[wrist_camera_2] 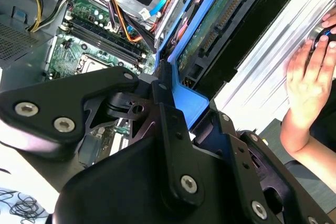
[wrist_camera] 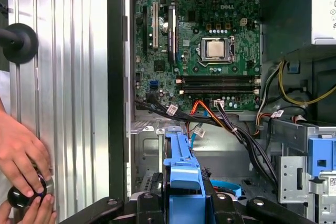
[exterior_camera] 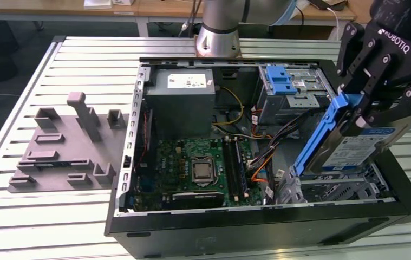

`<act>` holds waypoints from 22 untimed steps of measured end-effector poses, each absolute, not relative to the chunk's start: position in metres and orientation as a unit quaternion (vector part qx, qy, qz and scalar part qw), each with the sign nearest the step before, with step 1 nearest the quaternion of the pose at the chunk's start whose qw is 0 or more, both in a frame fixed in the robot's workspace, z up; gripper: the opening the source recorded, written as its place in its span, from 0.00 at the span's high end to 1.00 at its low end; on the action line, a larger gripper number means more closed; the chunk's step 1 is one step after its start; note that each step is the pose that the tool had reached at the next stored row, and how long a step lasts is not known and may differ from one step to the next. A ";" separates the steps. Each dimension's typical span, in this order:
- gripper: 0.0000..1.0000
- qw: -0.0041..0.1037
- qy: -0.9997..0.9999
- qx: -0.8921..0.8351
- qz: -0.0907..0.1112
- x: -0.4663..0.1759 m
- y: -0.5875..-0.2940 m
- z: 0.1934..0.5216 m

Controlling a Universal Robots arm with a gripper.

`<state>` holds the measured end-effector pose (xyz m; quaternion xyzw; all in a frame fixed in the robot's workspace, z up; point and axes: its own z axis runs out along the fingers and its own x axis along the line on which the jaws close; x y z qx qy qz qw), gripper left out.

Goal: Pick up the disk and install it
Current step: 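Insert the disk into the insertion slot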

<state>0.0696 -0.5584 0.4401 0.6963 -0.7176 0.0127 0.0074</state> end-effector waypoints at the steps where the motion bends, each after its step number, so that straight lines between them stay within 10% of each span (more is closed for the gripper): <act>1: 0.64 0.007 -0.718 0.696 0.013 0.070 -0.558 0.440; 22: 0.64 0.007 -0.718 0.696 0.013 0.071 -0.558 0.427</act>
